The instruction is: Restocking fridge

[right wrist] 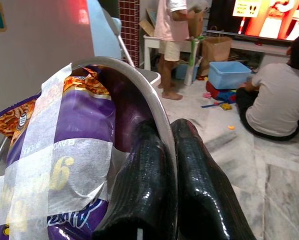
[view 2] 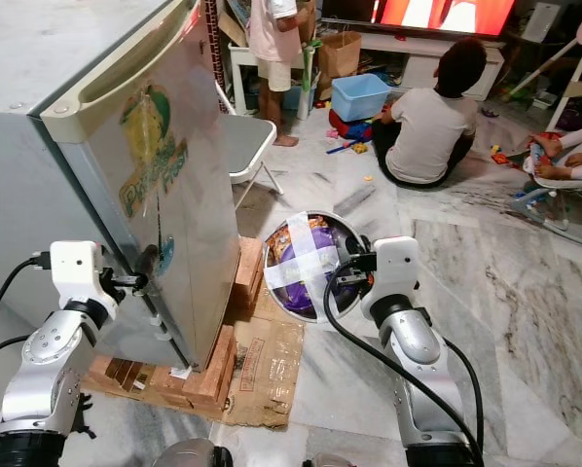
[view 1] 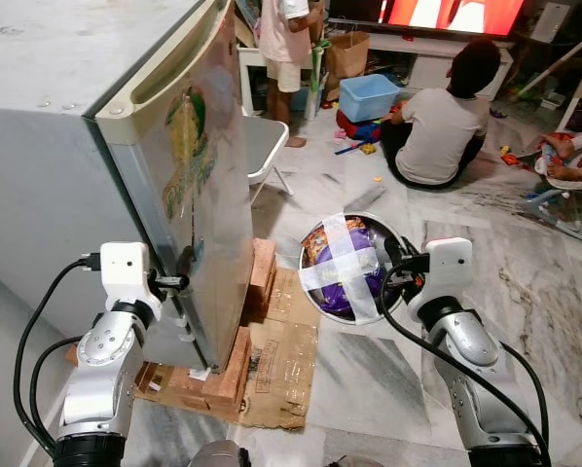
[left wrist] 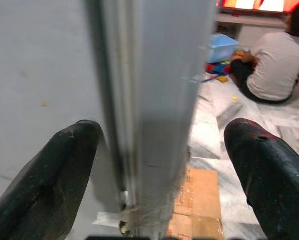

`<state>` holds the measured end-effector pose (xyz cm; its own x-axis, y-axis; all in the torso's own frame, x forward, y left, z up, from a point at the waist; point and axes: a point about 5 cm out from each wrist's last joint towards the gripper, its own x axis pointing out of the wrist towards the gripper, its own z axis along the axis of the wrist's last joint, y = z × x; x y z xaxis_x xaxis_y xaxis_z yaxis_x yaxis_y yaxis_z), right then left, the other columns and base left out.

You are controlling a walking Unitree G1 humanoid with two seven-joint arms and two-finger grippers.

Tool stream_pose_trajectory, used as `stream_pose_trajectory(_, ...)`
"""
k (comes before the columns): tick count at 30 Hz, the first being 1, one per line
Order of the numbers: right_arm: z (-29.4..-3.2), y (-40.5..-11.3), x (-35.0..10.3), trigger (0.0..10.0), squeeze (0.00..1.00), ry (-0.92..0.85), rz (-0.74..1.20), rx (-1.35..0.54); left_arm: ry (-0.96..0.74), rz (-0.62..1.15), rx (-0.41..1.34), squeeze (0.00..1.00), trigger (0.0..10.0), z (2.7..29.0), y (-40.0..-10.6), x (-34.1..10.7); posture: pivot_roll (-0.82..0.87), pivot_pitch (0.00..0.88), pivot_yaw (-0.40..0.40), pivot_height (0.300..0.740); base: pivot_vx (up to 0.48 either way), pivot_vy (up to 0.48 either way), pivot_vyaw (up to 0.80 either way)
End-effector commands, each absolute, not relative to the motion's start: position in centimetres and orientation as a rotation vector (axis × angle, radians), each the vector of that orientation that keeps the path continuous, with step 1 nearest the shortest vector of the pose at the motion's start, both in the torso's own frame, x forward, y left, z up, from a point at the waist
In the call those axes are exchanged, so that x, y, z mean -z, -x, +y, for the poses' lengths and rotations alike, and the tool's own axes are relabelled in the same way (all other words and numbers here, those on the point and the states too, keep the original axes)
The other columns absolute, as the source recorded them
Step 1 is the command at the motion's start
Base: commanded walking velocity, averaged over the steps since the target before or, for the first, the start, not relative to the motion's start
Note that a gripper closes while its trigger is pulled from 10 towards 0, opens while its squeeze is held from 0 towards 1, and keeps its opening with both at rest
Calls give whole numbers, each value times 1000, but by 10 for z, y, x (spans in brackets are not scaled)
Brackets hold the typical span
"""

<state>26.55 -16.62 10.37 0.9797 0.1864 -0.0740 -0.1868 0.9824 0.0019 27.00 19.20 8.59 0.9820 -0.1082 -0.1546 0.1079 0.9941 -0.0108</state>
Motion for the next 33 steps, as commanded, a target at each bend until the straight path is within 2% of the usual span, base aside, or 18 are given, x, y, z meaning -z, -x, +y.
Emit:
stream_pose_trajectory(1, -167, -268, -113, 10000, 0, -1, 38, -187, -15, 118, 200, 0, 10000, 176, -271, -93, 6, 0, -22, 740, 0, 0, 0)
stream_pose_trajectory(5, -167, -269, -114, 10000, 0, -1, 38, -185, -38, 113, 262, 0, 10000, 168, -267, -94, 8, 0, -20, 740, 0, 0, 0)
stream_pose_trajectory(14, -166, -273, -114, 10000, 0, -6, 34, -179, -56, 108, 284, 0, 10000, 164, -272, -94, 11, 0, -18, 740, 0, 0, 0)
stream_pose_trajectory(17, -163, -272, -112, 10000, 0, -14, 39, -183, -59, 96, 329, 0, 10000, 151, -279, -95, 14, 0, -27, 740, 0, 0, 0)
stream_pose_trajectory(23, -164, -262, -106, 10000, 0, -49, 67, -163, -41, 49, 512, 0, 10000, 95, -292, -106, 20, 0, -27, 740, 0, 0, 0)
stream_pose_trajectory(26, -175, -255, -102, 10000, 0, -73, 94, -100, -32, -10, 653, 0, 10000, 51, -301, -123, 8, 0, -17, 740, 0, 0, 0)
stream_pose_trajectory(27, -189, -250, -98, 10000, 0, -80, 118, -9, -27, -59, 780, 0, 10000, 15, -304, -140, -6, 0, -8, 740, 0, 0, 0)
stream_pose_trajectory(28, -189, -250, -98, 10000, 0, -80, 118, -9, -27, -59, 780, 0, 10000, 15, -304, -140, -6, 0, -8, 740, 0, 0, 0)
stream_pose_trajectory(29, -202, -245, -96, 10000, 0, -88, 137, 75, -24, -98, 910, 0, 10000, -15, -300, -153, -16, 0, 1, 740, 0, 0, 0)
stream_pose_trajectory(30, -209, -241, -95, 10000, 0, -80, 147, 120, -18, -114, 996, 0, 10000, -30, -294, -160, -24, 0, 7, 740, 0, 0, 0)
stream_pose_trajectory(31, -209, -241, -95, 10000, 0, -80, 147, 120, -18, -114, 996, 0, 10000, -30, -294, -160, -24, 0, 7, 740, 0, 0, 0)
stream_pose_trajectory(32, -217, -233, -94, 10000, 0, -78, 162, 173, -14, -128, 1117, 0, 10000, -50, -284, -167, -33, 0, 15, 740, 0, 0, 0)
stream_pose_trajectory(33, -220, -228, -94, 10000, 0, -66, 174, 200, -27, -138, 1176, 0, 10000, -58, -278, -169, -47, 0, 27, 740, 0, 0, 0)
